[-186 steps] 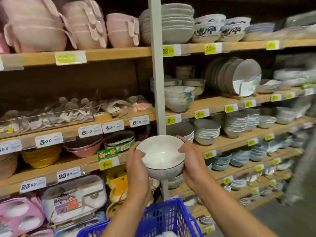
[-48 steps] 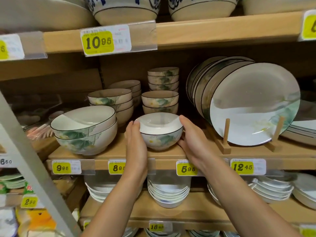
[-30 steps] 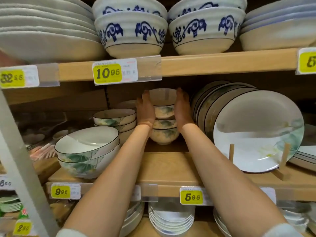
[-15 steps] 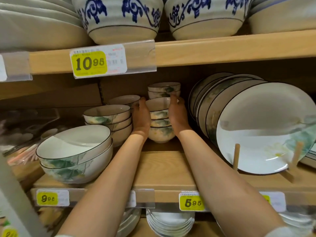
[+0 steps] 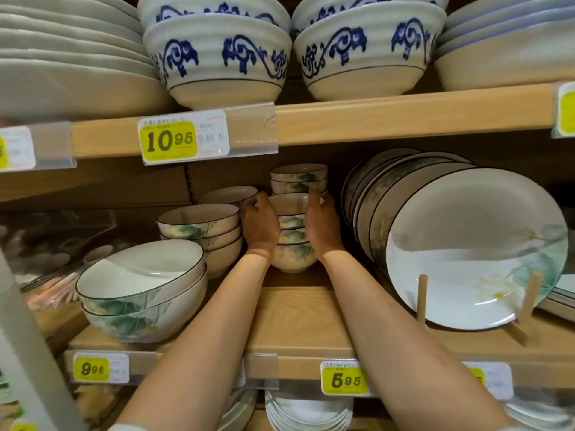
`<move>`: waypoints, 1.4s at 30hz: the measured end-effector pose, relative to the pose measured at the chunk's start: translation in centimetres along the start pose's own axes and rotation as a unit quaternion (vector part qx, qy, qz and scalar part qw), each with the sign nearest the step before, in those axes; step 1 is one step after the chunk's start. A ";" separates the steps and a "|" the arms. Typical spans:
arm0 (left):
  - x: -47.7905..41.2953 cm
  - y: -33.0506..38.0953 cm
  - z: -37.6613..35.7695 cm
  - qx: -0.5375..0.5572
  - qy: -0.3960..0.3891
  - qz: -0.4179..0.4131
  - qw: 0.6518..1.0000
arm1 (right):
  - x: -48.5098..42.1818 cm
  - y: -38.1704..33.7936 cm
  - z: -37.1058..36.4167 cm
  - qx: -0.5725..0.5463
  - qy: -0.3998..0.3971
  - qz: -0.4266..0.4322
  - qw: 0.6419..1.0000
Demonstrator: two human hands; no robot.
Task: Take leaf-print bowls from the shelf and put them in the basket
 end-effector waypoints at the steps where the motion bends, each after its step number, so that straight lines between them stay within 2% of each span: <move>1: 0.0 0.0 0.0 0.000 0.003 -0.001 1.000 | 0.1 -0.1 0.0 -0.005 -0.001 -0.002 1.000; 9: 1.1 1.4 0.9 -0.011 -0.001 0.017 1.000 | 1.3 -1.3 0.5 -0.045 -0.006 -0.004 0.999; 12: 2.5 3.3 1.8 -0.008 0.013 0.006 1.000 | 2.6 -3.7 0.9 -0.043 0.025 0.029 0.998; 14: 4.0 4.3 2.6 0.011 0.008 0.039 0.999 | 3.8 -5.3 1.4 -0.023 0.026 0.045 0.998; 16: 6.1 5.0 3.7 0.024 -0.019 0.056 0.998 | 5.5 -6.0 2.0 -0.038 0.001 0.011 0.999; 18: 8.7 5.7 5.1 0.070 -0.020 0.014 0.997 | 7.7 -6.3 2.8 -0.082 -0.027 -0.026 0.996; 22: 14.3 6.1 8.2 0.144 -0.023 -0.010 0.989 | 11.3 -6.7 3.7 -0.135 -0.048 0.010 0.990; 28: 20.8 2.5 16.5 0.141 0.039 0.031 0.989 | 18.4 -3.5 1.5 -0.192 -0.218 -0.069 0.954; 33: 25.4 -0.3 25.4 0.127 0.131 0.090 0.979 | 26.3 -0.1 -1.9 -0.165 -0.331 -0.149 0.917; 38: 30.3 -2.6 36.1 0.090 0.194 0.144 0.966 | 35.3 3.3 -7.4 -0.113 -0.414 -0.227 0.874; 42: 34.4 -4.3 45.0 0.062 0.242 0.188 0.950 | 42.2 4.9 -12.1 -0.085 -0.448 -0.264 0.850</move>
Point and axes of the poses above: each hand's wrist, its own x-axis away from the middle knuckle, its own z-axis out of the back of the hand, y = z × x, the point moved 3 cm from there along -x, towards the middle knuckle, and after that the axes turned 1 degree about -x, right-handed, at the moved point
